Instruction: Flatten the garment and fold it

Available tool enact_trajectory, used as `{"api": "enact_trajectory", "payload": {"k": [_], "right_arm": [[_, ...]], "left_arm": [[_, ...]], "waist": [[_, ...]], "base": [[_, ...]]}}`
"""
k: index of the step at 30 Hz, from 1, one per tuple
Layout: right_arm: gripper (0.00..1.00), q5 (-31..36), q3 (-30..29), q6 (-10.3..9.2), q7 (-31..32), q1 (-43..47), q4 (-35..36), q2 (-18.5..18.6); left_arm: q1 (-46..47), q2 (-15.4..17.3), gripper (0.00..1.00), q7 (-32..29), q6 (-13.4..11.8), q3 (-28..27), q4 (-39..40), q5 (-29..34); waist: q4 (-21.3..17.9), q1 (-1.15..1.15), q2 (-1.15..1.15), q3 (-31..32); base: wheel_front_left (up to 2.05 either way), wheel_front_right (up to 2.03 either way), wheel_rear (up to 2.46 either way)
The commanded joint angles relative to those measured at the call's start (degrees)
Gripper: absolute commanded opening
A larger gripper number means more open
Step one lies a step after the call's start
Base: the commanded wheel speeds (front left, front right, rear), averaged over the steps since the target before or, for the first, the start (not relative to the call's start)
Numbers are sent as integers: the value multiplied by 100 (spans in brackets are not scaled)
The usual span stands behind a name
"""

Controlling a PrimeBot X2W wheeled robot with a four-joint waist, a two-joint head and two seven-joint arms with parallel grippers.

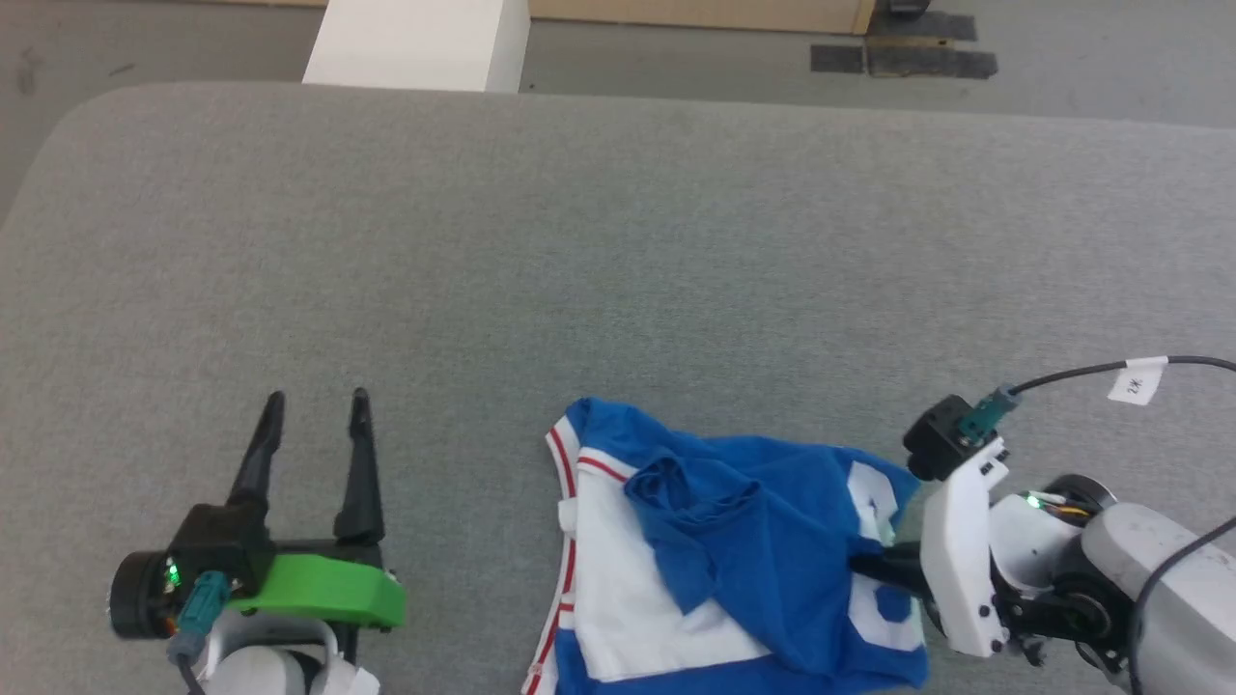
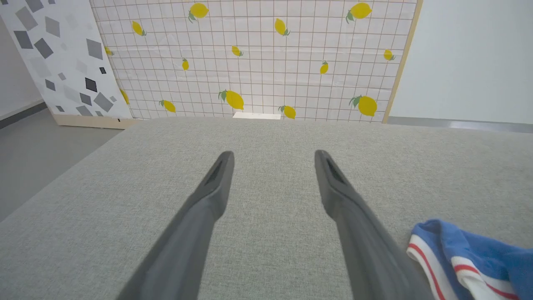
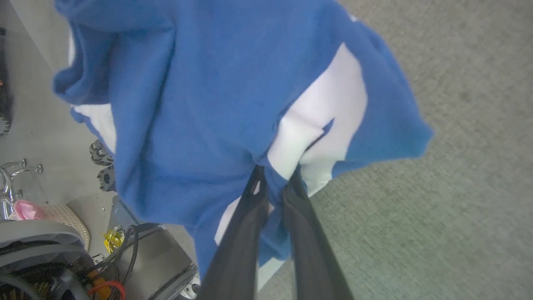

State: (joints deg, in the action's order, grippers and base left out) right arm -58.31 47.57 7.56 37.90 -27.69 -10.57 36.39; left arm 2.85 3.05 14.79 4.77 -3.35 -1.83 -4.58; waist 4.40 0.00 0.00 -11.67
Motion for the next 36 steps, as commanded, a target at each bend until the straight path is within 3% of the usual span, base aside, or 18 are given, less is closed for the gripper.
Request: {"api": "enact_trajectory", "payload": {"k": [1, 10, 21, 28, 32, 36], "right_arm": [[0, 57, 93, -8, -130, -145, 70, -32], [0, 671, 589, -8, -608, -1108, 724, 480], [0, 1250, 477, -8, -1065, -1909, 633, 1402], [0, 1467, -20, -8, -1369, -1959, -104, 1561], [0, 1823, -304, -8, -1545, -2026, -732, 1639], [0, 1971, -734, -8, -1746, -2095, -1508, 1482]], "left_arm": [[-34, -17, 100, 21, -34, -67, -5, 44], [-321, -17, 100, 21, -49, -391, 227, 94], [-215, 157, 100, 21, 17, -807, 772, 218], [63, 342, 100, 21, 86, -785, 960, 313], [228, 461, 100, 21, 119, -740, 1109, 343], [405, 582, 100, 21, 147, -702, 1251, 345]], "waist": [[-190, 0, 0, 136], [-1146, 0, 0, 157], [-2469, 0, 0, -662], [-2776, 0, 0, -1195], [-2764, 0, 0, -1565], [-2686, 0, 0, -1928]], "base": [[0, 0, 0], [0, 0, 0], [0, 0, 0], [0, 0, 0], [0, 0, 0], [0, 0, 0]]}}
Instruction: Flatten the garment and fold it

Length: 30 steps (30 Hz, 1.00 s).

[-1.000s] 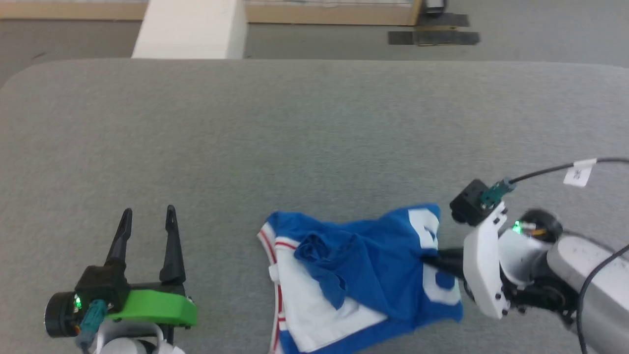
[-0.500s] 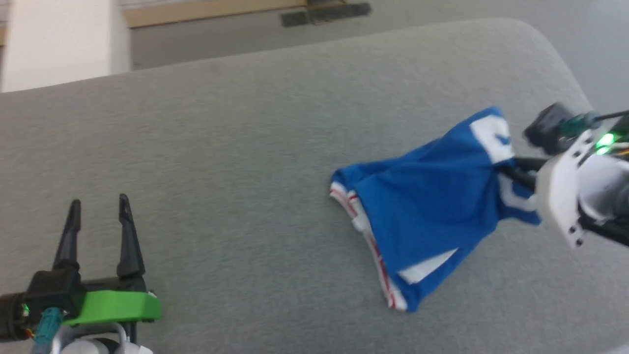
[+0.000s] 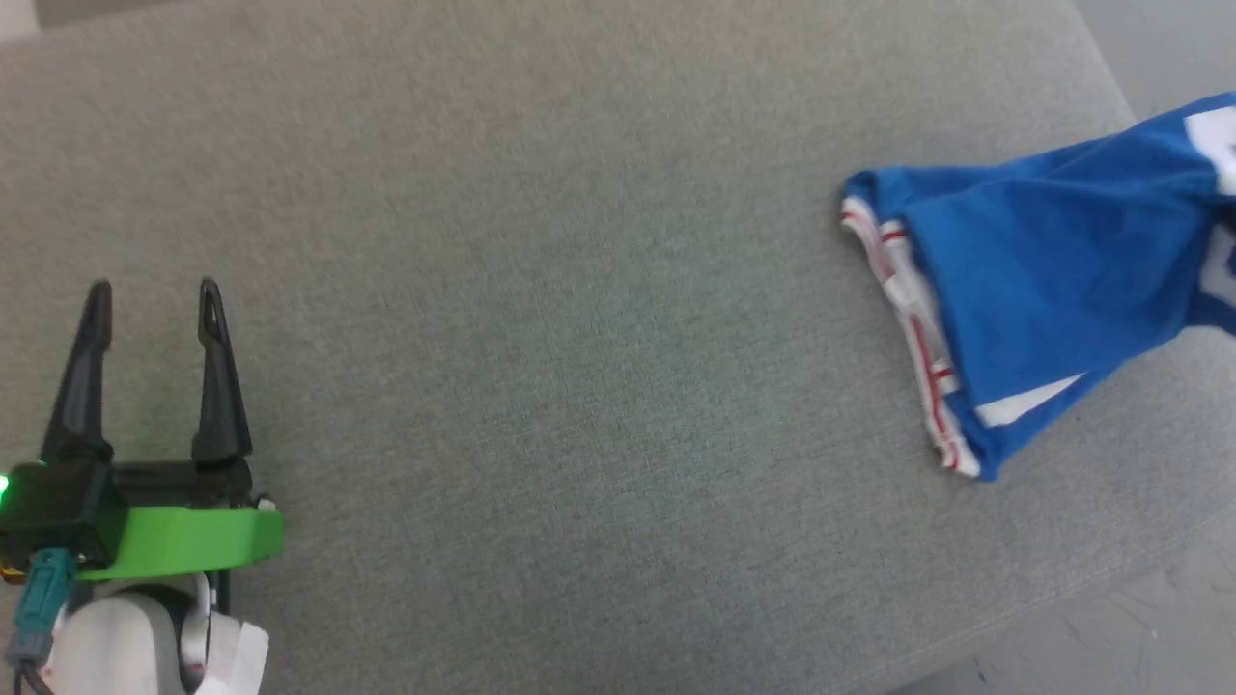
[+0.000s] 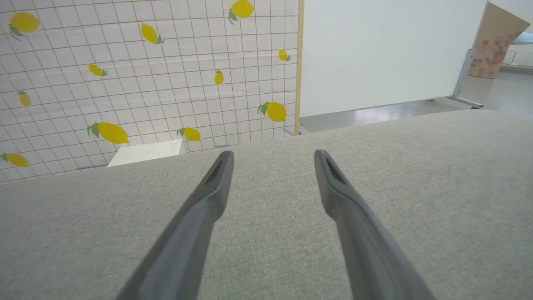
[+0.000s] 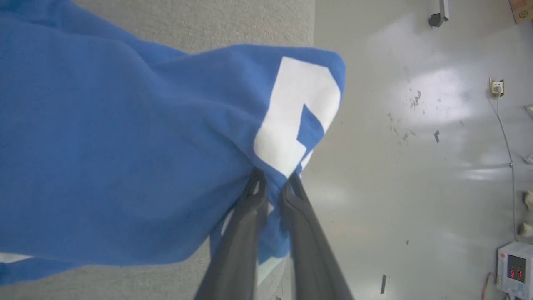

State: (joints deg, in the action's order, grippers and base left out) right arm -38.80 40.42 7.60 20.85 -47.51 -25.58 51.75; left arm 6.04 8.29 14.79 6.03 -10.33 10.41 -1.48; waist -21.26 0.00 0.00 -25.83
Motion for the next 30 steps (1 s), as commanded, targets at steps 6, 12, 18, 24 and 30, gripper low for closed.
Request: {"api": "enact_trajectory", "payload": {"k": [6, 12, 18, 24, 30], "right_arm": [[0, 112, -668, -11, -359, -264, -1126, -367], [0, 655, -911, -11, -575, -369, -1836, -548], [100, 892, -1139, -11, -854, -366, -2221, -838], [100, 1710, -1611, -11, -1864, -653, -2423, -756], [100, 2569, -2353, -11, -3035, -790, -2326, -1001]], "left_arm": [[312, 148, 100, 21, 43, 67, 139, 29], [425, 147, 100, 21, 35, 70, 153, 10], [423, 54, 100, 21, 12, 74, 94, -15], [299, -111, 100, 21, -27, 72, -8, -56], [-36, -280, 100, 21, -79, 67, -176, -89]], "waist": [[43, 0, 0, -887], [154, 0, 0, -960], [219, 0, 0, -682], [364, 0, 0, -37], [548, 0, 0, 710]], "base": [[0, 0, 0], [0, 0, 0], [0, 0, 0], [0, 0, 0], [0, 0, 0]]}}
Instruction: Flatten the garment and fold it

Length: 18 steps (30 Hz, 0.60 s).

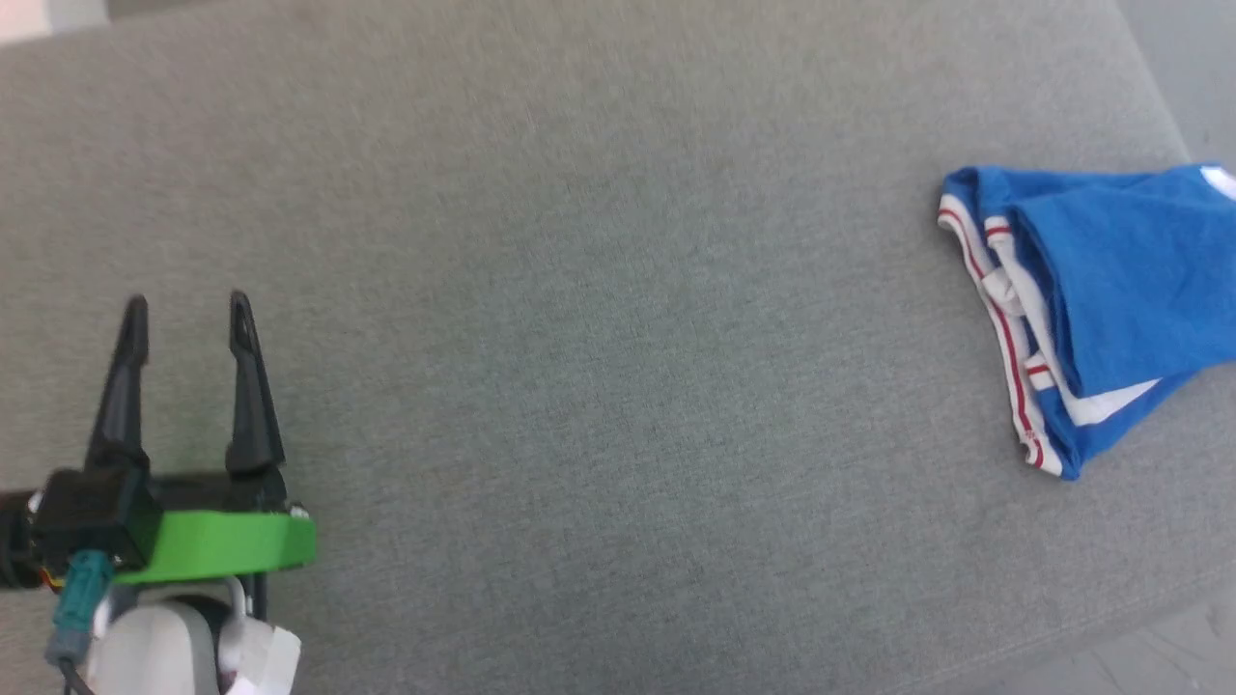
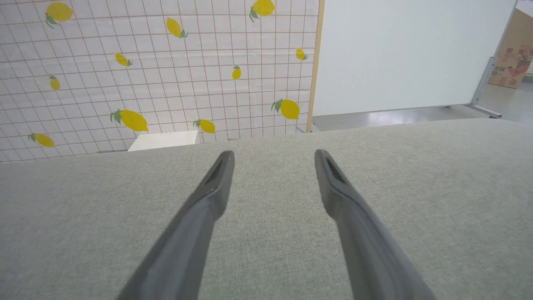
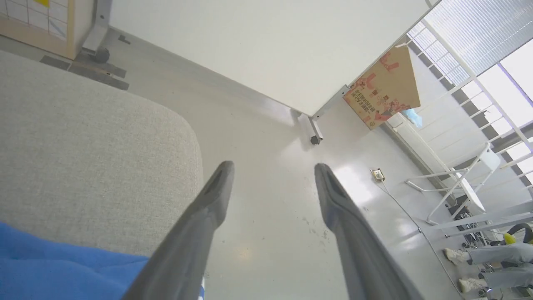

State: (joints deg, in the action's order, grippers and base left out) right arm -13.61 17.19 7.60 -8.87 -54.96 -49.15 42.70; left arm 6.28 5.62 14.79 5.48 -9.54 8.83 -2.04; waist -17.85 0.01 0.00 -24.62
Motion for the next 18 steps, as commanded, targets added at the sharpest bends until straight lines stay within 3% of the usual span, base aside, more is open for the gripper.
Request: {"api": "enact_trajectory", "payload": {"k": [1, 9, 18], "right_arm": [[100, 143, -153, -11, -190, -24, 68, -171], [100, 542, -1351, -11, -597, 582, 1074, -1159], [100, 802, -1990, -11, -611, 2094, 3327, -2433]], "left_arm": [[-110, -32, 100, 21, -31, -16, -42, -39], [-419, -163, 100, 21, -83, -30, -177, -105], [-607, -242, 100, 21, -106, 63, -309, -188]], "waist": [[231, -1, 0, 689], [540, -1, 0, 1330], [911, -1, 0, 1765]], "base": [[0, 0, 0], [0, 0, 0], [0, 0, 0]]}}
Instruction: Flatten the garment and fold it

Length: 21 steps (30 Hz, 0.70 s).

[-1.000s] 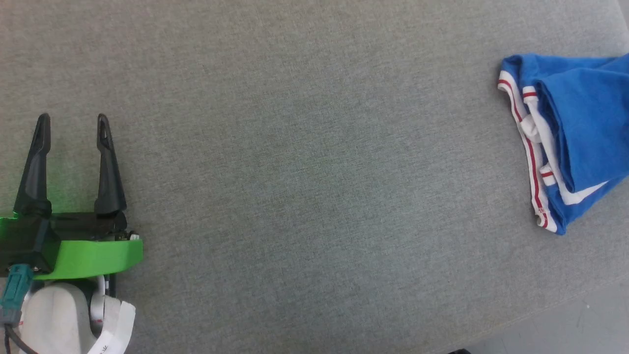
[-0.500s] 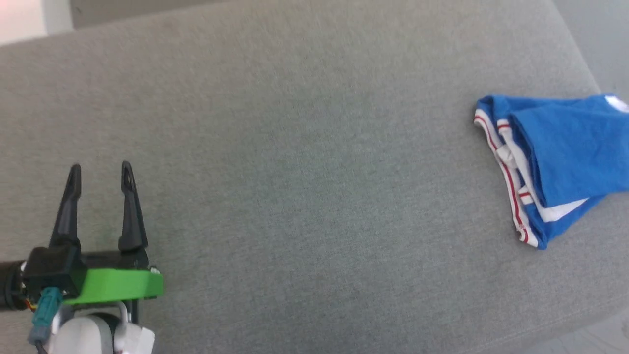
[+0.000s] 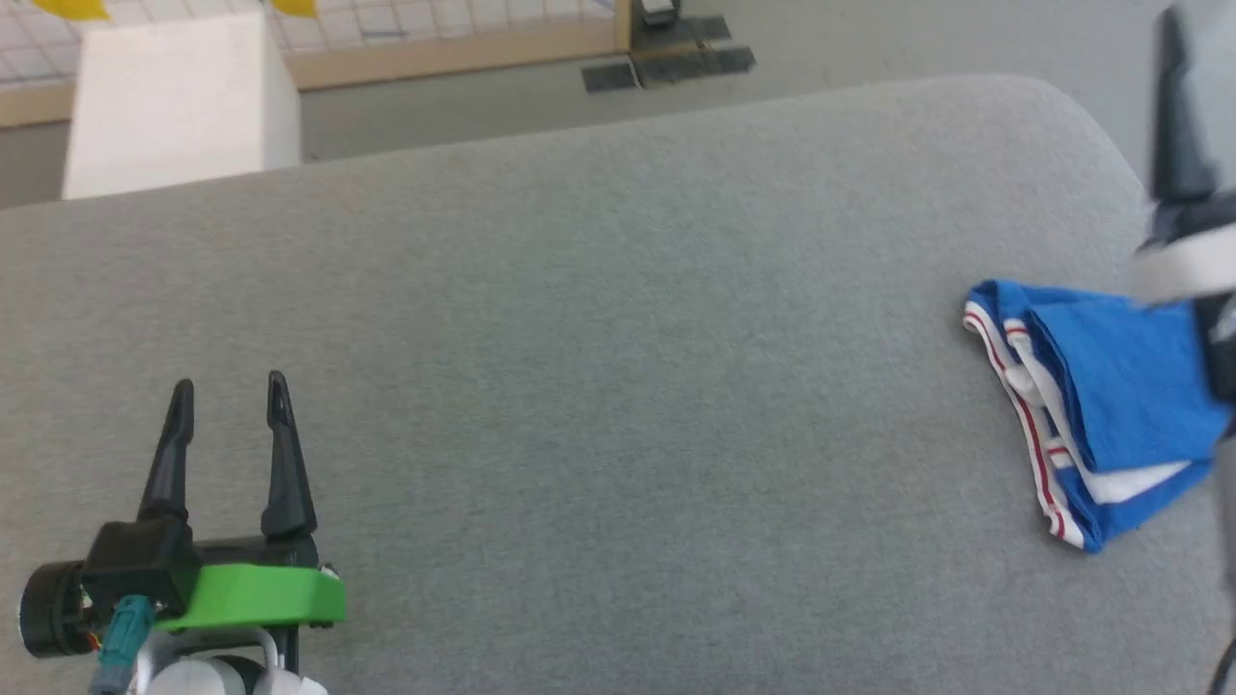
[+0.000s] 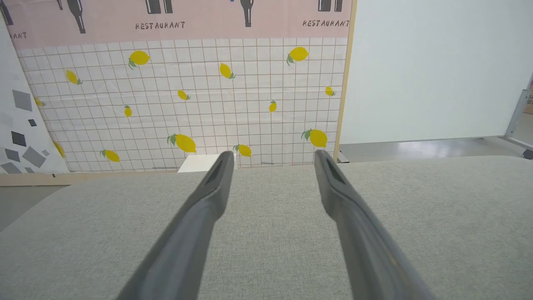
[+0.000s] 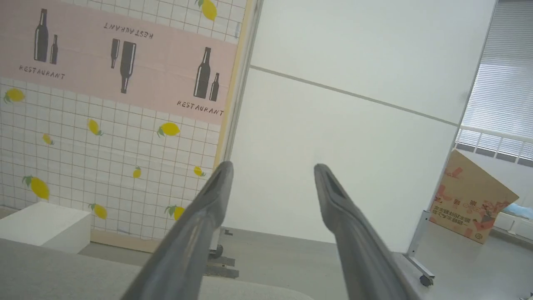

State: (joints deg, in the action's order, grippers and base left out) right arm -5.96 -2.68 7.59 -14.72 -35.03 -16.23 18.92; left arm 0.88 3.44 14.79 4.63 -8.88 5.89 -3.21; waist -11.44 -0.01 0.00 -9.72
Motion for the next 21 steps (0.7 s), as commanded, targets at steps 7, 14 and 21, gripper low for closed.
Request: {"api": "enact_trajectory", "payload": {"k": [7, 14, 21], "right_arm": [[100, -19, 77, -10, -27, 1265, 598, -714], [100, -248, 63, -10, -28, 2193, 651, -1139], [100, -140, 72, -10, -23, 3026, 996, -1425]], "left_arm": [[-188, -45, 100, 21, -14, 114, -157, -79], [-260, -53, 100, 21, -8, 263, -266, -92], [-366, -55, 100, 21, -40, 363, -419, -153]], "waist": [[583, 1, 0, 520], [813, 1, 0, 649], [911, 1, 0, 866]], "base": [[0, 0, 0], [0, 0, 0], [0, 0, 0]]}}
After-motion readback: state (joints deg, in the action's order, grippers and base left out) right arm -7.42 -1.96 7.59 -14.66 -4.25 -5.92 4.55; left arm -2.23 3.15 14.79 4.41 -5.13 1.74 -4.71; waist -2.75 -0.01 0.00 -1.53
